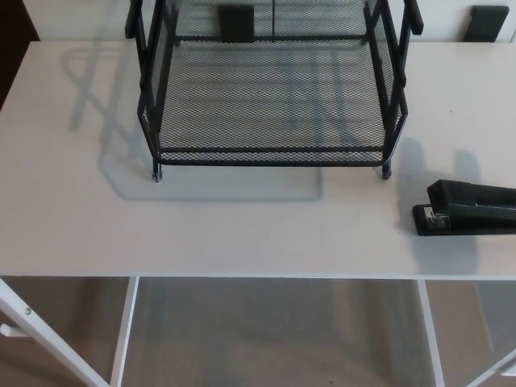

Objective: The robot walks towards a desk on which a file tray is kept in the middle and a stapler is kept to its right. The robot lifts the stapler using its right hand and places it on the file tray.

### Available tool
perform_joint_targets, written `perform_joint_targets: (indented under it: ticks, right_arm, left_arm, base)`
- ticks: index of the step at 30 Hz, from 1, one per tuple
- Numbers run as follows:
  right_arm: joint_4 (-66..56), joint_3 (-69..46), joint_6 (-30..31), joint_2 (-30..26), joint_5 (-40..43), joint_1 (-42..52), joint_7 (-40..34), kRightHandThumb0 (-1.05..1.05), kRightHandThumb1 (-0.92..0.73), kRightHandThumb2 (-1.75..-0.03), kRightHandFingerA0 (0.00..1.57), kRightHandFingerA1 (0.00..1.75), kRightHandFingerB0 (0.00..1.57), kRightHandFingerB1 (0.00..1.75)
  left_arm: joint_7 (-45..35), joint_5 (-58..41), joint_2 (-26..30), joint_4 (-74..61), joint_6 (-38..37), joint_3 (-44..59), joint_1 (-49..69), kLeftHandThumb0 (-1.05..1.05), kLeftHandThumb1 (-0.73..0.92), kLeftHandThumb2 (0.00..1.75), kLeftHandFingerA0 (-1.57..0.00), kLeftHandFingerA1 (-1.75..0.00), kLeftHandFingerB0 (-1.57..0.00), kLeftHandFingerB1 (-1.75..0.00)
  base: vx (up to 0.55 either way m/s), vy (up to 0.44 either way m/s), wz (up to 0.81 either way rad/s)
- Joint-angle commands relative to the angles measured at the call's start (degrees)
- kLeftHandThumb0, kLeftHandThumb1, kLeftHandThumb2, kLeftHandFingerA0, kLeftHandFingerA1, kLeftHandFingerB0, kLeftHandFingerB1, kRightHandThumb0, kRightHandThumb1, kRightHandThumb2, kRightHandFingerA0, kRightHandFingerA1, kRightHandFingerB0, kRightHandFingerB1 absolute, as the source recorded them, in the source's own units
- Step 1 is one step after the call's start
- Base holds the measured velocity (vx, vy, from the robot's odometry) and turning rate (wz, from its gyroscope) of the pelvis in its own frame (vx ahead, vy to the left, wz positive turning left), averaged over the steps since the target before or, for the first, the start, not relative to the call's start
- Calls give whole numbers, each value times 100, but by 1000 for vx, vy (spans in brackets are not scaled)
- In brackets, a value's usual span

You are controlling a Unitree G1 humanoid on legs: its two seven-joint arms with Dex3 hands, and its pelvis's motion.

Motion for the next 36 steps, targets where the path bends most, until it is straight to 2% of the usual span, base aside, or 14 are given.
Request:
perform_joint_targets:
  ticks: [1, 5, 6, 7, 9, 14, 17, 18, 19, 24, 25, 26, 28, 36]
  right_arm:
    - [649, 931, -366, 178, -1080, -622, 605, -75, -41, -75, 0, 12, 3, 21]
    - [1089, 1108, -629, 479, -1136, -672, 265, -65, -38, -81, 4, 25, 5, 32]
    - [1221, 1134, -724, 550, -1169, -678, 180, -64, -53, -56, 3, 35, 10, 28]
    - [1316, 1167, -812, 617, -1191, -636, 114, -64, -54, -56, 5, 35, 11, 28]
    - [1429, 1177, -905, 707, -1249, -617, 76, -61, -52, -59, 8, 33, 13, 25]
    - [1576, 1194, -951, 1026, -1410, -504, 1, -66, -40, -76, 5, 44, 8, 34]
    - [1608, 1116, -977, 1180, -1443, -435, -30, -37, -30, -91, 2, 52, 0, 50]
    - [1561, 1171, -1024, 1193, -1529, -408, 28, -76, -39, -76, 0, 44, 6, 29]
    - [1550, 1181, -1066, 1194, -1555, -395, 64, -69, -38, -79, 1, 46, 9, 31]
    - [1436, 1151, -1201, 1200, -1724, -167, 29, -57, -52, -58, 7, 34, 12, 24]
    - [1414, 1152, -1326, 1190, -1842, -18, -241, -34, -37, -93, 2, 52, 0, 49]
    - [1385, 1185, -1325, 1190, -2003, 28, -368, -33, -40, -94, 2, 52, 0, 49]
    - [1220, 1593, -1583, 1006, -2870, 199, -1040, -52, -54, -57, 31, 49, 17, 28]
    - [1208, 2850, -1380, 688, -4639, -16, -880, -54, -57, -56, 29, 56, 4, 26]
  left_arm:
    - [81, -64, 46, -45, 159, 16, 68, -92, 78, 120, -16, -60, 0, -32]
    - [70, -69, 20, 22, 192, 3, -47, -89, 78, 122, 0, -51, 0, -31]
    - [94, -20, 13, -113, 237, -46, 14, -89, 92, 76, -10, -52, 0, -26]
    - [110, -7, 5, -76, 200, -59, 20, -94, 80, 122, -5, -55, -4, -29]
    - [114, -7, 4, -55, 185, -74, 25, -94, 80, 122, -4, -53, -3, -27]
    - [83, -38, -5, -104, 136, -96, 114, -93, 80, 122, -4, -54, -4, -29]
    - [116, -22, -2, -56, 136, -109, 93, -89, 92, 74, -13, -53, 0, -27]
    - [111, -30, 5, 21, 96, -100, 60, -94, 79, 121, -10, -57, 0, -29]
    - [100, -38, 5, 3, 113, -95, 61, -91, 91, 77, -13, -55, 0, -24]
    - [79, -46, 2, -56, 147, -96, 83, -87, 92, 77, -19, -56, 0, -28]
    - [136, -108, -38, -151, 282, -35, 107, -86, 75, 115, -18, -59, 0, -33]
    - [115, -87, 9, 52, 189, -39, 9, -87, 92, 74, -20, -56, 0, -25]
    - [122, -35, 13, -16, 179, -87, 63, -87, 92, 76, -22, -58, 0, -30]
    - [65, 80, 80, 128, 210, -211, -51, -86, 92, 75, -24, -57, 0, -30]
  base:
    - [0, 0, 0]
    - [0, 0, 0]
    - [0, 0, 0]
    - [0, 0, 0]
    - [0, 0, 0]
    - [0, 0, 0]
    - [0, 0, 0]
    - [0, 0, 0]
    - [0, 0, 0]
    - [0, 0, 0]
    - [0, 0, 0]
    - [0, 0, 0]
    - [0, 0, 0]
    - [0, 0, 0]
